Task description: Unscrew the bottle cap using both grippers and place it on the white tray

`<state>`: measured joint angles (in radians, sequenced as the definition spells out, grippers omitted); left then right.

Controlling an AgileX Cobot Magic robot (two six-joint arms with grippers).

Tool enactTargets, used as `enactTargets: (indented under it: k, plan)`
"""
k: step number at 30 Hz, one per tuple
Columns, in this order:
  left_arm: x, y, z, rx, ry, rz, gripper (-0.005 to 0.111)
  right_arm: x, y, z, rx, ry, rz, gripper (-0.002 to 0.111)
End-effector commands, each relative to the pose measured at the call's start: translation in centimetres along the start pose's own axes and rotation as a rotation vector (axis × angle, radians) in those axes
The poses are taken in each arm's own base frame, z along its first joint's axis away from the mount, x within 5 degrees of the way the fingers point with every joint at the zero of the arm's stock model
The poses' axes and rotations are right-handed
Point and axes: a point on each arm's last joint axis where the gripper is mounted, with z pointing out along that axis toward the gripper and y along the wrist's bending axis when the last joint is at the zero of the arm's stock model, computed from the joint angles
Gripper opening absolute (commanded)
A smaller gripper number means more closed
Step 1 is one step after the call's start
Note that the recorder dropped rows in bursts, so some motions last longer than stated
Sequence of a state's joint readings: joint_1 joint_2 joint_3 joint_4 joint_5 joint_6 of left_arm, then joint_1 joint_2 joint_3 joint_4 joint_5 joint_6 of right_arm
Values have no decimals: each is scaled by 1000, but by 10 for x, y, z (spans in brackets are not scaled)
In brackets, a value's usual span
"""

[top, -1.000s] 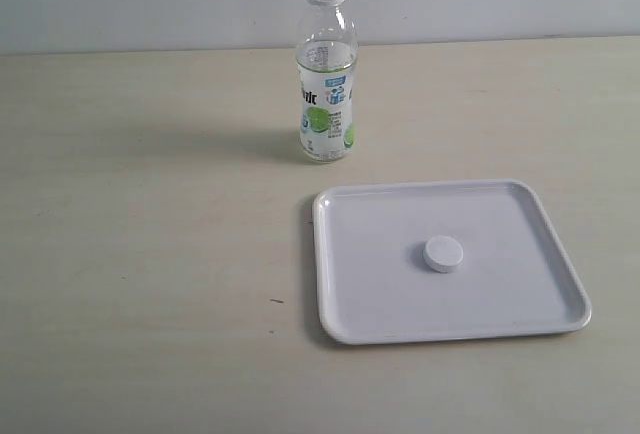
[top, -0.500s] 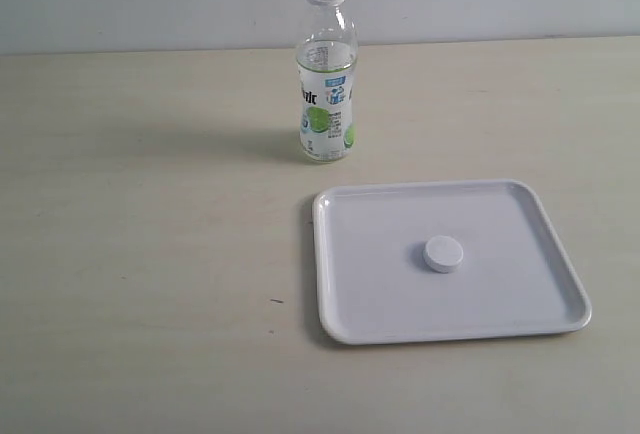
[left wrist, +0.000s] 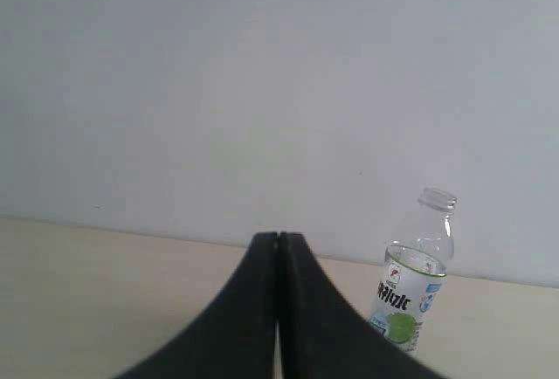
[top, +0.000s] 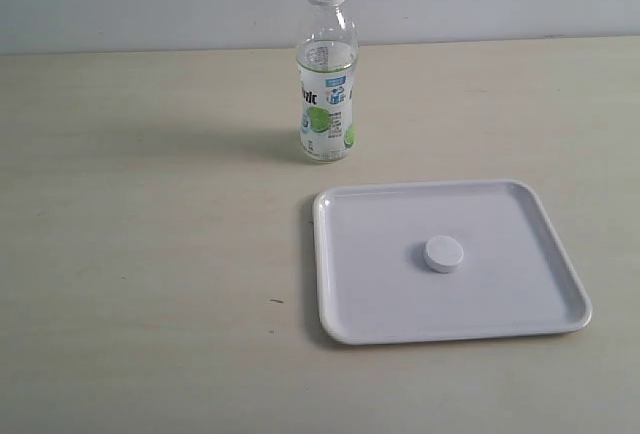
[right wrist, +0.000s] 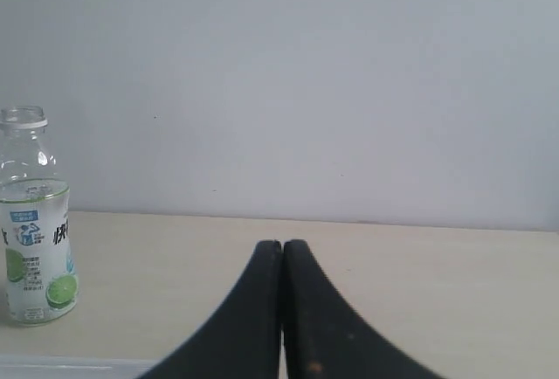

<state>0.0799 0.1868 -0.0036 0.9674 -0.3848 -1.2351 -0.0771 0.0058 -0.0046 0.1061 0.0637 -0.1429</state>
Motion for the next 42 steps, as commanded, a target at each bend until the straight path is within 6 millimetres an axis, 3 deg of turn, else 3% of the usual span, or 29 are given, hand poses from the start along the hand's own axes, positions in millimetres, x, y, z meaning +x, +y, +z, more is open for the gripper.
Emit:
enactTargets:
  k: [1,29,36,42]
  plan:
    - [1,1,-1,-8,3,4,0,0,-1,0,15,-17,26,0]
    - [1,0,-1,2,-1,-22,0,5,-1,0,13,38,37,0]
    - [-4,3,-17,-45,-86,-13,0,5,-1,0,13,38,37,0]
    - [-3,1,-17,-6,-71,22,0,5,-1,0,13,41,37,0]
